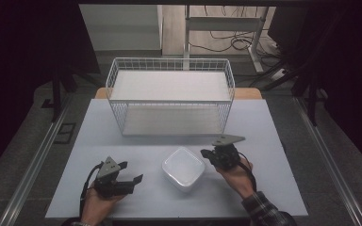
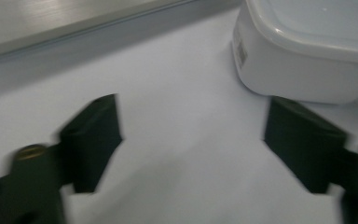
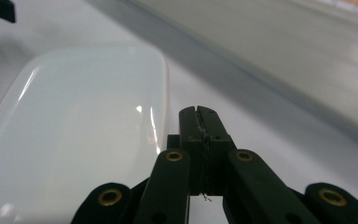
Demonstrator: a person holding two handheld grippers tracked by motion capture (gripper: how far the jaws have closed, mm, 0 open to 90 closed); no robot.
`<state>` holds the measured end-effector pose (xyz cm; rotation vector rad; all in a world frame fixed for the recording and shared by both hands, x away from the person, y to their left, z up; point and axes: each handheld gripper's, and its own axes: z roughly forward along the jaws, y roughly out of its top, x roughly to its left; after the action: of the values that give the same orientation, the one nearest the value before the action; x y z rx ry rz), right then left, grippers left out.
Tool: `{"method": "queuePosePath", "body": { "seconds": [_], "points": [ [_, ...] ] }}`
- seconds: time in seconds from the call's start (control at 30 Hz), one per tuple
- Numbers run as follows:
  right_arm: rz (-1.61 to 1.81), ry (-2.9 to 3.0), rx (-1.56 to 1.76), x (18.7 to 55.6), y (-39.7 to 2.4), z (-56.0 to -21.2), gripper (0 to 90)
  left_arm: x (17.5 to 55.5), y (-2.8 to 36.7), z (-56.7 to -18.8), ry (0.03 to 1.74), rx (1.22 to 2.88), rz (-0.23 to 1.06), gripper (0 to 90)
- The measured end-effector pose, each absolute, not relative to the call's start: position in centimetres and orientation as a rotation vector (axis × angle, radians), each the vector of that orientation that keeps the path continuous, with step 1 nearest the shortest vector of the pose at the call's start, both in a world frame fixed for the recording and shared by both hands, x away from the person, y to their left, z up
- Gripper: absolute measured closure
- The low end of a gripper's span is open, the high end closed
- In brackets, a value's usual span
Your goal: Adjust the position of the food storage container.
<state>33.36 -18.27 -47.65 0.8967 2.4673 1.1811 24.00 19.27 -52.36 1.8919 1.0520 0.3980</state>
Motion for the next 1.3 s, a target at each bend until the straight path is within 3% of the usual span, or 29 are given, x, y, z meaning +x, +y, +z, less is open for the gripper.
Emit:
{"method": "queuePosePath", "body": {
  "seconds": [0.2, 0.37, 0.5, 0.8, 1.0, 1.3],
  "points": [
    [1.203, 2.461, 1.008, 29.7, -21.6, -48.2, 89.0, 27.5, 18.1, -52.2, 1.004, 1.906, 0.34, 67.7],
    [1.184, 2.547, 1.029, 28.3, -20.8, -49.2, 89.0, 30.2, 15.5, -52.5, 0.934, 1.964, 0.303, 85.2],
    [1.166, 2.586, 0.997, 28.3, -19.7, -49.6, 89.0, 31.2, 13.5, -52.8, 0.897, 1.995, 0.267, 88.3],
    [1.141, 2.582, 0.98, 29.3, -19.1, -50.0, 88.9, 29.8, 12.9, -52.5, 0.841, 2.066, 0.26, 88.9],
    [1.171, 2.576, 0.971, 30.5, -18.7, -50.1, 88.9, 27.7, 13.5, -52.4, 0.88, 2.038, 0.221, 88.9],
    [1.157, 2.592, 0.929, 31.6, -17.5, -50.1, 88.9, 24.3, 13.0, -52.0, 0.906, 2.059, 0.297, 88.8]
  ]
}}
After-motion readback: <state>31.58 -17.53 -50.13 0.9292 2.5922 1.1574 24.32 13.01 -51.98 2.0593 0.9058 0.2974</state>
